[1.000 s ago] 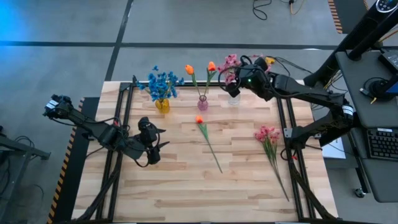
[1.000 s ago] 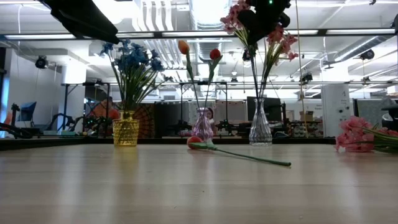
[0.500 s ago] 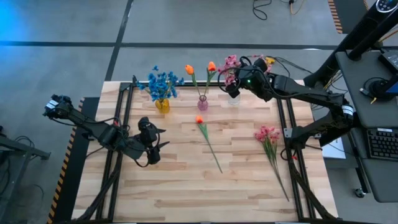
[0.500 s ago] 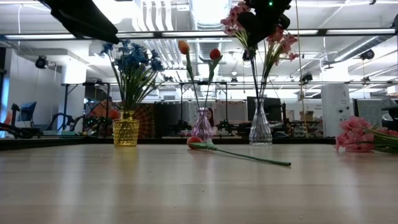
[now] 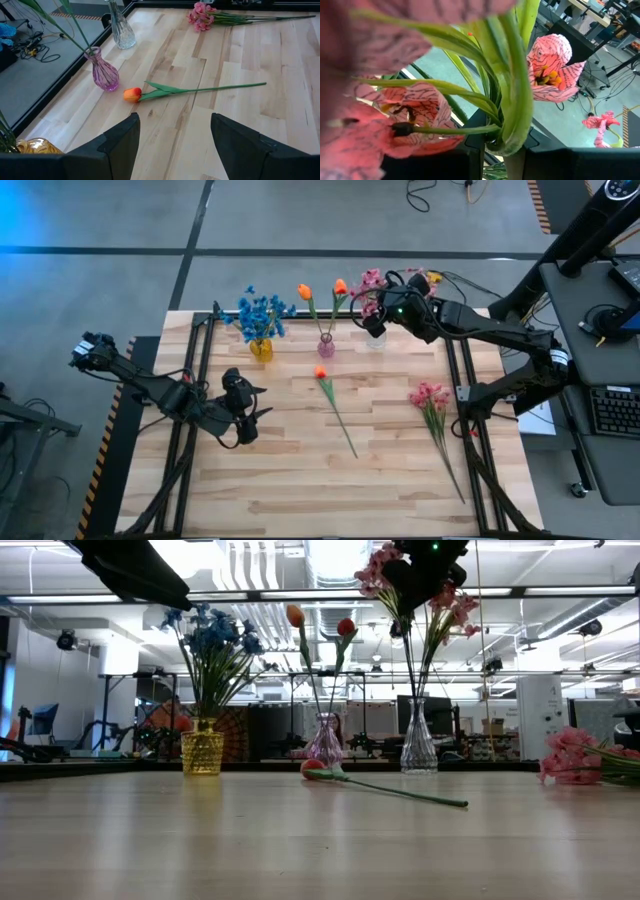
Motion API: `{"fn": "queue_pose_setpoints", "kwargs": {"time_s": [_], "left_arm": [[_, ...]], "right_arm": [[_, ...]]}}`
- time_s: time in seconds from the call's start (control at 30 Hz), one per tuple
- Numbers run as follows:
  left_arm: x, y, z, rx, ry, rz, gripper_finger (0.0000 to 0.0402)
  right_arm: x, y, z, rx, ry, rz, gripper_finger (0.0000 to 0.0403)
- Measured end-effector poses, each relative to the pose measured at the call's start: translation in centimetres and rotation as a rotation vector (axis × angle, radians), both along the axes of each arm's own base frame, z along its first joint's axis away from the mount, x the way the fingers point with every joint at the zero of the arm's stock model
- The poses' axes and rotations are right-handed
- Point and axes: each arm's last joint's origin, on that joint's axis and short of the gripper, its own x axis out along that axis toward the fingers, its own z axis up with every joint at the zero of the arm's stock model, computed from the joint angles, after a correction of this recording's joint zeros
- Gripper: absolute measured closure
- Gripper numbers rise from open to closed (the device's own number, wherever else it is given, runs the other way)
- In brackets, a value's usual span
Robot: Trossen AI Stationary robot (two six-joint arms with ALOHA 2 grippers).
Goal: Sort flowers into vase by color
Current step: Put the left pink flowers into the transparent vase
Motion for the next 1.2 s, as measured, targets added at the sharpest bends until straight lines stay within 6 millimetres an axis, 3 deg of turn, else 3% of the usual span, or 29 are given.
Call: {"fn": "queue_pose_setpoints", "kwargs": {"time_s": [0.6, 0.9, 1.2], "left_arm": [[0.0, 0.0, 0.0, 0.0, 0.0, 0.0, 0.0176], [0.0, 0.0, 0.0, 0.0, 0.0, 0.0, 0.0176], [0.0, 0.0, 0.0, 0.0, 0.0, 0.0, 0.0176]], "right_arm": [[0.1, 0.0, -0.3, 0.003, 0.009, 0.0, 0.0365], [1.3, -0.5, -1.7, 0.017, 0.066, 0.002, 0.0365], [1.4, -0.7, -1.9, 0.019, 0.072, -0.002, 0.0365]]}}
